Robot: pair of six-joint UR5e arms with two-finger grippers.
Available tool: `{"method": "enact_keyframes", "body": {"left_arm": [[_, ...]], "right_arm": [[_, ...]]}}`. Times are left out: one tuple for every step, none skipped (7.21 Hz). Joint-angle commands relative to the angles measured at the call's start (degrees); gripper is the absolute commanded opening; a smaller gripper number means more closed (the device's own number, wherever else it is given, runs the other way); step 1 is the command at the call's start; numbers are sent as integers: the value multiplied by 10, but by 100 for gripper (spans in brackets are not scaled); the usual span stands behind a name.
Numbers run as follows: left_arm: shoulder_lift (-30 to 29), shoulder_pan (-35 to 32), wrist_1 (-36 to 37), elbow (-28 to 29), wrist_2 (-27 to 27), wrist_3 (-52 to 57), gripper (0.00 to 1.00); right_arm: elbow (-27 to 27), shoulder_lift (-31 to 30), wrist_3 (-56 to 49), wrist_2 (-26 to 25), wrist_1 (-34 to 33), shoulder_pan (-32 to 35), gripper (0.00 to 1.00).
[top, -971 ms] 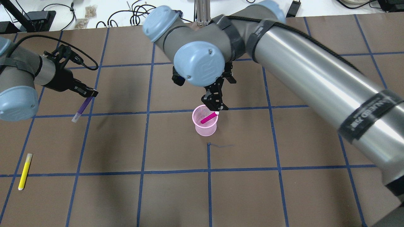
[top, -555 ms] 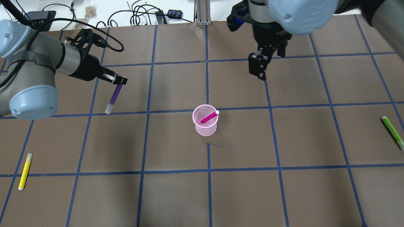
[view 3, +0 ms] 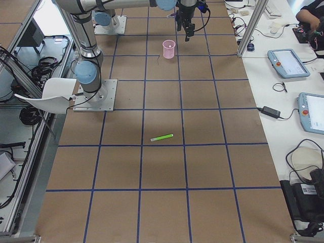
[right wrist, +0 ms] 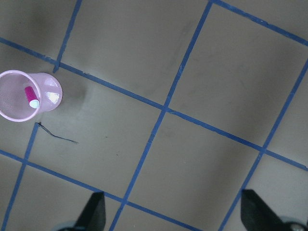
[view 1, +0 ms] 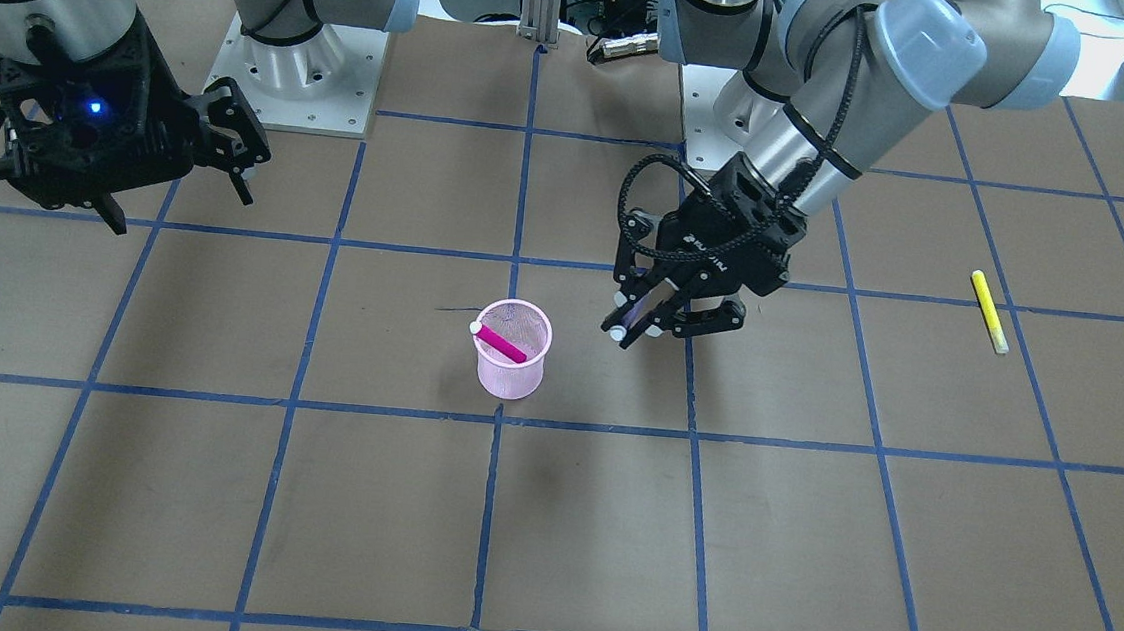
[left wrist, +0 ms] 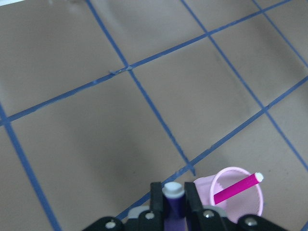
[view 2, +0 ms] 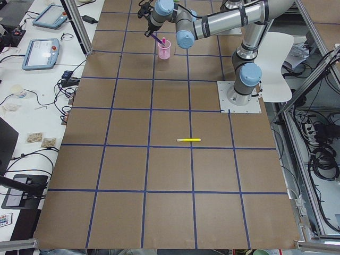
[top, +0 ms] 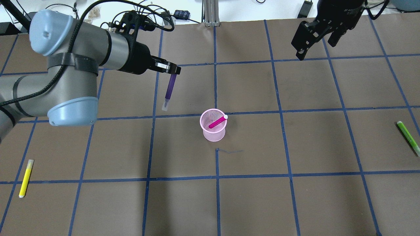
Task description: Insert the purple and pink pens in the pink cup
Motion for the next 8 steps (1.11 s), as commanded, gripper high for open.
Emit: {"method": "enact_keyframes", "body": {"left_arm": [[0,-77,88,-4,50,-67,0],[-5,-100,137,-13,115,-106,0],[-13,-118,180,-20,147,-132,0],[-26,-130,249,-22,212,-194,0],[-38,-139,280,-22,225,-209,0],[-43,-143,319,-39,241,-207,0],[-55,-143,407,-82,267,-208,0],[-64,-145,472,-102,269,-206,0]], "right_arm": [[61,-8,6,22,-121,-12,100],[101,-44,61,23,-125,-14,100],[134,-75,136,19,-108,-14,100],[143,-99,184,11,-69,-9,100],[144,-102,246,17,-58,-8,100],[144,-106,294,21,-49,2,100],[146,-107,318,13,-49,19,100],[146,-107,315,13,-49,26,100]]}}
